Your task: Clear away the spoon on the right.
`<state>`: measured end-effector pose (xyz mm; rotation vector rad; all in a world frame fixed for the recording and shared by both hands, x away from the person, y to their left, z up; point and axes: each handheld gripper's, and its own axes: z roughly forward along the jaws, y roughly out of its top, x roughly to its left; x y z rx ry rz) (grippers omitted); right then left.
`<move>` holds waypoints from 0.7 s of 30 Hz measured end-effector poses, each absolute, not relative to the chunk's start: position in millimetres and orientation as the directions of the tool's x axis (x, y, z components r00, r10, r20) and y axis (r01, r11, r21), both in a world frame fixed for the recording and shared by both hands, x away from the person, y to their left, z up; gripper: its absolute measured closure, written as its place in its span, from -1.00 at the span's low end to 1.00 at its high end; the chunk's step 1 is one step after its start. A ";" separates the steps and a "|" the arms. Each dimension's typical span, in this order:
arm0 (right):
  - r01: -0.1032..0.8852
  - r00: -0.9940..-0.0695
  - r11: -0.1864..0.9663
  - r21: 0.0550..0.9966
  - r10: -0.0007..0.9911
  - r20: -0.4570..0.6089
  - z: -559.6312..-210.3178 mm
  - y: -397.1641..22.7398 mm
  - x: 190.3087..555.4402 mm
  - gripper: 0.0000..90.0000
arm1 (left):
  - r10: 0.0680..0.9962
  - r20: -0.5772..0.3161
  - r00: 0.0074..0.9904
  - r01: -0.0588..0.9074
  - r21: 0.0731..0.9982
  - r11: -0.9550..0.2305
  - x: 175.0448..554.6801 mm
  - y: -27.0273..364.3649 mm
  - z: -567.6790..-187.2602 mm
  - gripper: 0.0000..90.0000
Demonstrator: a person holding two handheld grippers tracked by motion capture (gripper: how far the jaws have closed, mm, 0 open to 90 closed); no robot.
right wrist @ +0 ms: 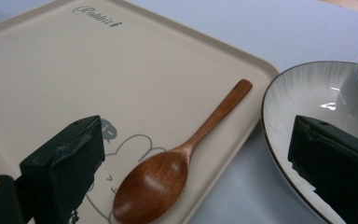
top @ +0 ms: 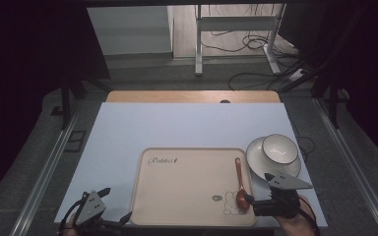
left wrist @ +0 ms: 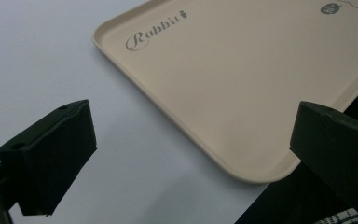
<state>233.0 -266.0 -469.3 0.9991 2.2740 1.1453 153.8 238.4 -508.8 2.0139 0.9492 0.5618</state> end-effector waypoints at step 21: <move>0.420 -0.631 0.385 0.822 0.774 -0.040 -480.5 -292.4 211.6 -0.96 | 0.784 0.053 0.618 0.416 0.824 -0.384 153.8 238.9 -508.9 -0.99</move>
